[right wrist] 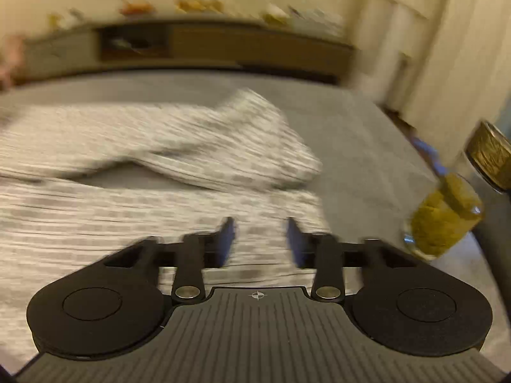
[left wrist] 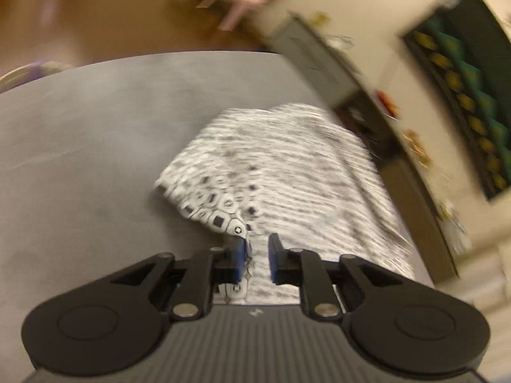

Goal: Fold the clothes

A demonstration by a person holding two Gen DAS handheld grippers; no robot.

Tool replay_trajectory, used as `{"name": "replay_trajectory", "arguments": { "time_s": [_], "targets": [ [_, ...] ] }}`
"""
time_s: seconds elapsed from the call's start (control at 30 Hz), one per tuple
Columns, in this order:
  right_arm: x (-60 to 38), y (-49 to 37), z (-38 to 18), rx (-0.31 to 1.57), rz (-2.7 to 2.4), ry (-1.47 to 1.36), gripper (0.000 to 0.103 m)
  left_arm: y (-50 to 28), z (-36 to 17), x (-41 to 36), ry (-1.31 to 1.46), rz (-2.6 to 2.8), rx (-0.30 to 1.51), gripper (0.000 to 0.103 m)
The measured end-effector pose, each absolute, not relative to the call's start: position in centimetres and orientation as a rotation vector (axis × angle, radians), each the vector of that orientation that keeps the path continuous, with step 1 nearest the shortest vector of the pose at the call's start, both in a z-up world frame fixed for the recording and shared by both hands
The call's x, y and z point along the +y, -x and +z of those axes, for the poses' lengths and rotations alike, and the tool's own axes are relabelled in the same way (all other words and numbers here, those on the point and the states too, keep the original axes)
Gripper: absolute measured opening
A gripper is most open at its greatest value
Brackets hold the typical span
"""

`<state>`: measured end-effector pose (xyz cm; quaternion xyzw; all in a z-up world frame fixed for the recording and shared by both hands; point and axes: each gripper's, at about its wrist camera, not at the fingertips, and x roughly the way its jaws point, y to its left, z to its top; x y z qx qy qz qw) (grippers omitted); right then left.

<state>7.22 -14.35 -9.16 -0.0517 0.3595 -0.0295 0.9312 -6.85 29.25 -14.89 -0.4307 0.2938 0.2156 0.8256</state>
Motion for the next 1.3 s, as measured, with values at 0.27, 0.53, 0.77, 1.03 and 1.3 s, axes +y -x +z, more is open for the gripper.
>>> {"name": "replay_trajectory", "arguments": {
  "time_s": [0.27,0.53,0.77,1.03,1.3],
  "targets": [
    [-17.5,-6.2,-12.5,0.927,0.003,0.005,0.049,5.4,-17.0,27.8,0.894,0.386,0.778,0.005],
    [-18.9,-6.1,-10.8,0.969,0.091,0.014,0.06,5.3,-13.8,24.4,0.758,0.445,0.777,0.017],
    [-18.7,-15.9,-8.1,0.821,0.026,0.075,0.08,-6.0,-6.1,24.7,0.483,0.313,0.714,0.054],
    [-21.7,-26.9,-9.6,0.871,-0.095,0.008,0.081,-16.1,-9.0,26.3,0.235,0.305,0.934,0.057],
    [-14.6,-20.7,-8.3,0.806,0.182,-0.086,0.08,-6.8,-12.3,28.3,0.504,0.272,0.949,0.059]
  ]
}}
